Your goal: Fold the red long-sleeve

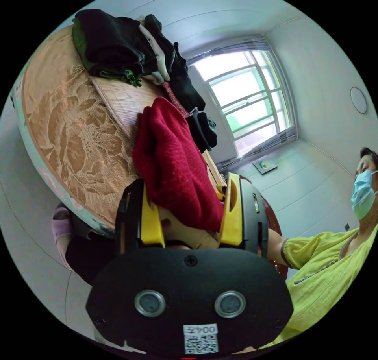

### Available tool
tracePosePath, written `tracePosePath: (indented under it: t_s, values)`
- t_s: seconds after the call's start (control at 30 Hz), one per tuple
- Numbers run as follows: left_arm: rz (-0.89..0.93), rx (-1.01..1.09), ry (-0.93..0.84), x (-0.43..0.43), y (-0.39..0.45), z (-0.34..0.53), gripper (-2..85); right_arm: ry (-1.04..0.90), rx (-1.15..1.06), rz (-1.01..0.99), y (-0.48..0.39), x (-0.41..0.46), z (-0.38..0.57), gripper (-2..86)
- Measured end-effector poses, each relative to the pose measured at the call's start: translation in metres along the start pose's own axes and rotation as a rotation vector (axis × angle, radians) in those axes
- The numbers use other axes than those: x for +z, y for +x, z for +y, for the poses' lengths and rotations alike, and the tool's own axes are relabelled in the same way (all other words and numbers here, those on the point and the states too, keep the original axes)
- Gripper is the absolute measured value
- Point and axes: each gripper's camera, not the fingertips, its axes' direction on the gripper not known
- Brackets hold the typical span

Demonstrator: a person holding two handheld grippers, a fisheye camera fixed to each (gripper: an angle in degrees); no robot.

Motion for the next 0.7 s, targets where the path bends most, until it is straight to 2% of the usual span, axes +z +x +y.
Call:
tracePosePath:
  t_s: [0.17, 0.23, 0.37, 0.53, 0.7]
  values:
    - [-0.062, -0.022, -0.012, 0.022, 0.024, 0.008, 23.0, -0.019, -0.014, -0.098, -0.001, -0.001, -0.01, 10.9]
    - [-0.123, -0.06, -0.016, 0.031, 0.032, 0.013, 18.7, -0.038, -0.026, -0.102, -0.011, 0.004, -0.012, 9.7]
    - [-0.204, -0.052, 0.021, 0.042, 0.055, 0.022, 12.4, 0.029, -0.04, 0.089, -0.067, -0.015, -0.006, 7.7]
    - [-0.428, 0.191, 0.052, 0.064, 0.13, 0.038, 9.9, 0.061, -0.111, 0.357, -0.185, -0.027, 0.002, 6.7]
    - [-0.505, 0.279, 0.072, 0.046, 0.176, 0.029, 9.5, 0.067, -0.118, 0.393, -0.272, -0.026, -0.014, 5.8]
